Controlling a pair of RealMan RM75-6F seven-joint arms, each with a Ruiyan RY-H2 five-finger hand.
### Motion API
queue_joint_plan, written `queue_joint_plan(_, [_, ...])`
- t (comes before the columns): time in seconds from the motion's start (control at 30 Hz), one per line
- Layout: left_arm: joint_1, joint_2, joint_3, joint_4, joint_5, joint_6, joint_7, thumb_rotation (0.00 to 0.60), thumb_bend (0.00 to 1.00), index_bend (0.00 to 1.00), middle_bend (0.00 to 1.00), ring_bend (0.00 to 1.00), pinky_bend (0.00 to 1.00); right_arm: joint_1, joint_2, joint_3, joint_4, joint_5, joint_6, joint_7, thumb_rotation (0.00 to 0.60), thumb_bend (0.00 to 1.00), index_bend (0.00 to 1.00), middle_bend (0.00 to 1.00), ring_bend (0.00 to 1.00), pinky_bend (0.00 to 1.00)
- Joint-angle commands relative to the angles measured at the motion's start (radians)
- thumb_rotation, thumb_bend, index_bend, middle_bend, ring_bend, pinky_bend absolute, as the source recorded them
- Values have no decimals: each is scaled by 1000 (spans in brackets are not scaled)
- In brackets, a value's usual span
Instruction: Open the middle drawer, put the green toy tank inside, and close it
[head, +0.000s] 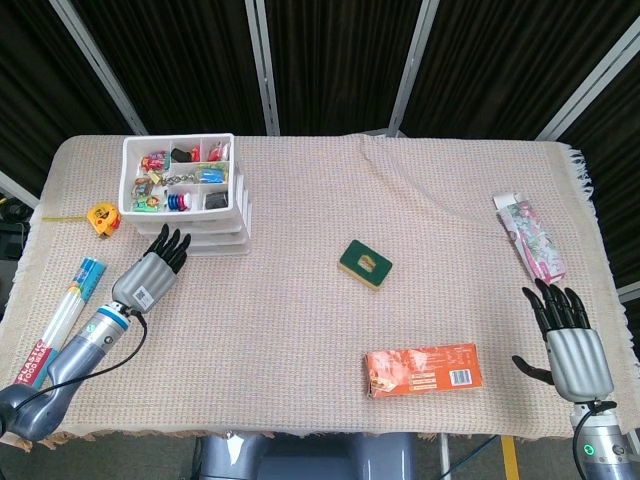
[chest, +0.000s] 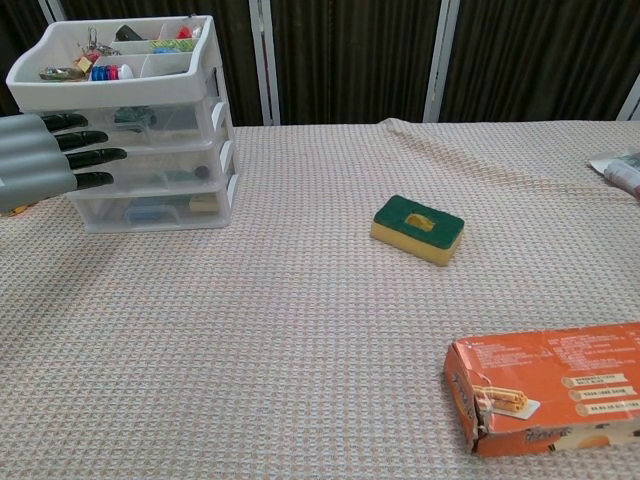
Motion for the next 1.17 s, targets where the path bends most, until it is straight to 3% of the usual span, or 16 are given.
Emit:
queue_joint_plan(0.03, [3,3,5,-5,-4,6,-8,600,1000,125,0,0,72,0,0,0,0,0,0,0,600,11,86,0,0,0])
queue_joint_plan(0.2, [23,28,23,-59,13,37,-64,600,1000,122,0,0,72,0,1,1,1,2,0,0,600,12,86,0,0,0])
queue_joint_plan(0.33, [79,108,63,-186,82,129,-202,600,955,109,0,0,72,0,1,1,0,5,-2,-1,600,11,86,0,0,0])
queue_joint_plan(0.37, [94,122,68,-211,90,152,-235,600,890,102,0,0,72,-1,1,1,-1,5,-2,-1,600,11,86,0,0,0])
queue_joint_plan(0.43, [135,152,80,-268,108,217,-328,600,666,84,0,0,72,-1,1,1,-2,4,-1,-1,600,11,86,0,0,0])
queue_joint_plan(0.5, [179,161,85,-305,128,297,-413,600,350,71,0,0,72,-1,1,1,-2,2,1,-3,600,12,86,0,0,0])
queue_joint_plan(0.57, [213,162,90,-315,151,360,-470,600,160,54,0,0,65,-2,0,1,-1,2,3,-5,600,12,87,0,0,0])
queue_joint_plan(0.67, [267,159,88,-338,165,460,-563,600,38,26,0,0,44,-1,0,1,-2,4,0,-5,600,12,86,0,0,0])
queue_joint_plan(0.9, [395,142,101,-358,114,608,-798,600,0,0,0,0,0,-1,-3,3,2,-2,8,2,600,0,81,0,0,0])
queue_joint_plan(1.17, [461,135,115,-293,85,646,-850,600,0,0,0,0,0,3,-11,6,12,-22,22,23,600,0,78,0,0,0])
